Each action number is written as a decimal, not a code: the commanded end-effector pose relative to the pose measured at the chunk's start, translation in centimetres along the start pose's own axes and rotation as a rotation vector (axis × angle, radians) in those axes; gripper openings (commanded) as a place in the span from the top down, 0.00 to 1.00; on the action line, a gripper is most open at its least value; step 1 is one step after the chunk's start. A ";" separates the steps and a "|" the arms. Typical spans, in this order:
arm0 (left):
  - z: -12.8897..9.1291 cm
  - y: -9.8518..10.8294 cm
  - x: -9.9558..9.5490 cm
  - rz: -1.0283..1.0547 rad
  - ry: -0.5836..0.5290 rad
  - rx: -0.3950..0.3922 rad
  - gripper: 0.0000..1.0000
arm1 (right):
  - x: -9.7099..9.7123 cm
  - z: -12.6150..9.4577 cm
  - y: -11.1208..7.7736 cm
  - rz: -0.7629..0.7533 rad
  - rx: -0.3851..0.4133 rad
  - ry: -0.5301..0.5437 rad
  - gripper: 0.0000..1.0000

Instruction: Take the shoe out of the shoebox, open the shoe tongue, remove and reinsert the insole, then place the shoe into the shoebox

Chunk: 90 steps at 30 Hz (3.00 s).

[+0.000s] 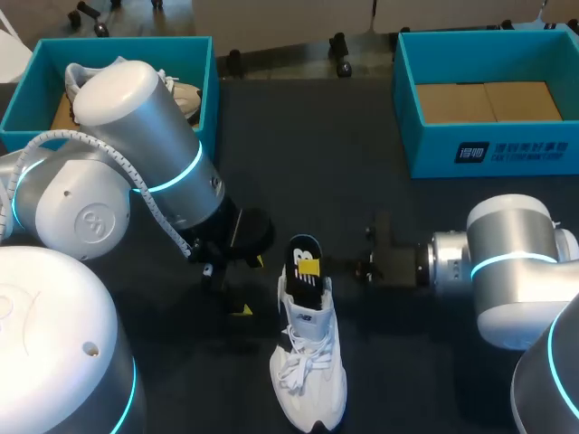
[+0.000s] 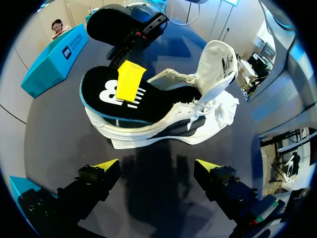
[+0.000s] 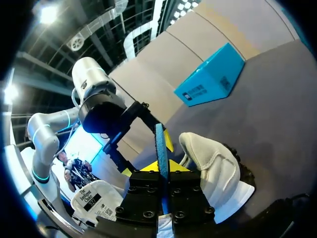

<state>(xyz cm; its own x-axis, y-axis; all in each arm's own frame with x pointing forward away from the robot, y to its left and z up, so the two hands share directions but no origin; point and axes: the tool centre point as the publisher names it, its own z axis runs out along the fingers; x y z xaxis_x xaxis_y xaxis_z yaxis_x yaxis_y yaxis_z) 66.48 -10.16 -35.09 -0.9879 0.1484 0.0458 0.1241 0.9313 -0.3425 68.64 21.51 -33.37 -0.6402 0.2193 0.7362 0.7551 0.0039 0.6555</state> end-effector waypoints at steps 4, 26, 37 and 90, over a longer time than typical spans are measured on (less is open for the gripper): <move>0.1 0.0 0.0 0.000 -0.001 0.000 0.00 | -0.9 0.7 -1.8 0.064 0.016 0.016 1.00; 0.1 0.0 0.0 0.000 -0.001 0.000 0.00 | 0.9 0.2 -2.2 0.042 0.016 -0.059 0.62; 0.1 0.0 0.0 0.000 -0.001 0.000 0.00 | 0.1 0.0 0.0 0.011 0.041 -0.069 0.79; 0.1 0.0 0.0 0.000 -0.001 0.000 0.00 | 2.8 -1.2 0.9 -0.113 0.020 -0.192 0.00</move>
<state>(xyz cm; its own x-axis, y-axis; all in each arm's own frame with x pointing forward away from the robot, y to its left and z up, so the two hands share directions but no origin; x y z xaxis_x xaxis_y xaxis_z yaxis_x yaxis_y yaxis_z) 66.48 -10.16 -35.10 -0.9879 0.1484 0.0459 0.1240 0.9313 -0.3425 68.11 21.26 -31.24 -0.6936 0.3501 0.6295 0.6896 0.0702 0.7207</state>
